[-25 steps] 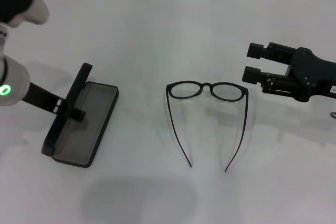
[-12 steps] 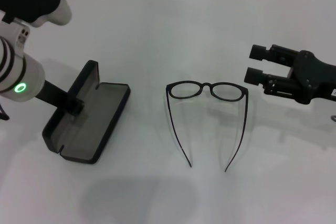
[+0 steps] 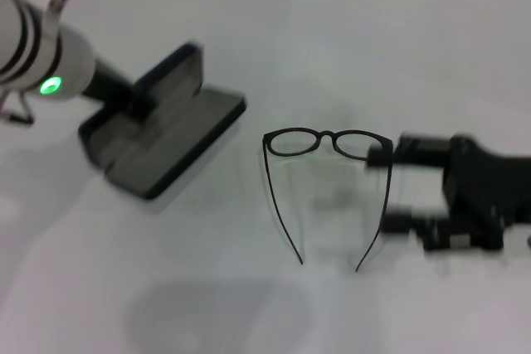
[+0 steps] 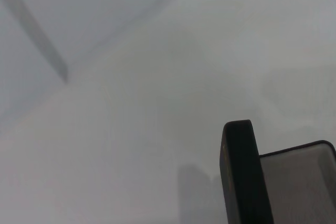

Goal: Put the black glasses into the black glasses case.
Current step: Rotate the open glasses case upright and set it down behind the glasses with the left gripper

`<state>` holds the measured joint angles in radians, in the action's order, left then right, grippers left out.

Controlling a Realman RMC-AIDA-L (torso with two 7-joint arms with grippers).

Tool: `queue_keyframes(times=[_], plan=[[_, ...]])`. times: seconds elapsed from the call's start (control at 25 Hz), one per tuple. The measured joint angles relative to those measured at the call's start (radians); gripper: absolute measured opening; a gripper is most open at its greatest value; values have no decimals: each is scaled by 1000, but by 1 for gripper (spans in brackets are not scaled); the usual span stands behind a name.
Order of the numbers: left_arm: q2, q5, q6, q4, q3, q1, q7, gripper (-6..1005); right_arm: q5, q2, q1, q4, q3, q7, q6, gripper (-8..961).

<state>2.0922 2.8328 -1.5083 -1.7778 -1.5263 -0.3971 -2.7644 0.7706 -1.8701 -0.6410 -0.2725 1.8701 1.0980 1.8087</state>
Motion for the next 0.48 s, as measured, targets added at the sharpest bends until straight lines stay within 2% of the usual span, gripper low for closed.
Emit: queue_keyframes(times=[0.12,0.24,0.36,0.48], plan=[[0,1,98,-3,-34,-27,92,105,116,-18,-14,-51,0,33,76,744],[0,1,273,40,-113,-47,265,99,189,-42,-22,-81,-2,63,101,744],[2,0,455,130,-201,-49,417,98,212,-59,-15,-87,-2,70,103,744],[3,-1,658,260,-283,-56,520,96,213,-66,4,-86,-2,67,103,719]])
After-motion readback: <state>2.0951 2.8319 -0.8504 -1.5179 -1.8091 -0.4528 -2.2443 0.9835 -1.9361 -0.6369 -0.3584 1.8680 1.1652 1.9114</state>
